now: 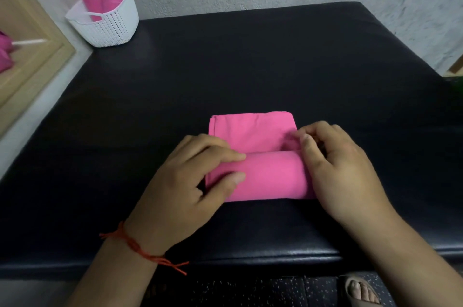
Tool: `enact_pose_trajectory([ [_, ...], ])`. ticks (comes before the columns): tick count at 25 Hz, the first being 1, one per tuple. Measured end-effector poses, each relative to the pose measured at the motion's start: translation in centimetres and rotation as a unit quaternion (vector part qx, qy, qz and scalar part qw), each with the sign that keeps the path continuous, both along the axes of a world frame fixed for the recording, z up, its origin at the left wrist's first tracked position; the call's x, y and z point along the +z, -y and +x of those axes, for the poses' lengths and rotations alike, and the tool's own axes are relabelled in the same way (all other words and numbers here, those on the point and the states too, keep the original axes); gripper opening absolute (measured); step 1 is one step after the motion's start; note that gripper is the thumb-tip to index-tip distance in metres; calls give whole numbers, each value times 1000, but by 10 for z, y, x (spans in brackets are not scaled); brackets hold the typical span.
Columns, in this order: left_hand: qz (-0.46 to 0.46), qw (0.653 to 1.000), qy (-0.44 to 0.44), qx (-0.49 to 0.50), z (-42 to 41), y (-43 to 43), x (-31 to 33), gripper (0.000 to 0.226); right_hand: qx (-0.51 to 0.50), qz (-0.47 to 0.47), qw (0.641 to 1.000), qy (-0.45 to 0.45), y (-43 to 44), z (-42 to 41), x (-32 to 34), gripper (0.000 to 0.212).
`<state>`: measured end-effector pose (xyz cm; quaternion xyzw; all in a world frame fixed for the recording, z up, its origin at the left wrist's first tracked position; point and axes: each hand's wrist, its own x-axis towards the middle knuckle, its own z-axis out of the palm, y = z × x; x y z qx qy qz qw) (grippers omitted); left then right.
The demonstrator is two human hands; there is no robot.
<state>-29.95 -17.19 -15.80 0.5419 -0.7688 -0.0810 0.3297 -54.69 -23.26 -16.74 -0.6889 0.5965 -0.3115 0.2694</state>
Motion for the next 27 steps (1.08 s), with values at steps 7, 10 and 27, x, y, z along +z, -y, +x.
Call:
enact_pose_trajectory([
  [7,123,991,-48,-12,19,-4,-9,62,74,-103,988,87,-8,-7,-5,12],
  [10,161,983,-84,14,13,0,-10,56,152,-79,985,7,-6,-19,-8,45],
  [27,73,997,23,-26,3,-3,-5,36,124,2,992,25,-3,-8,10,55],
])
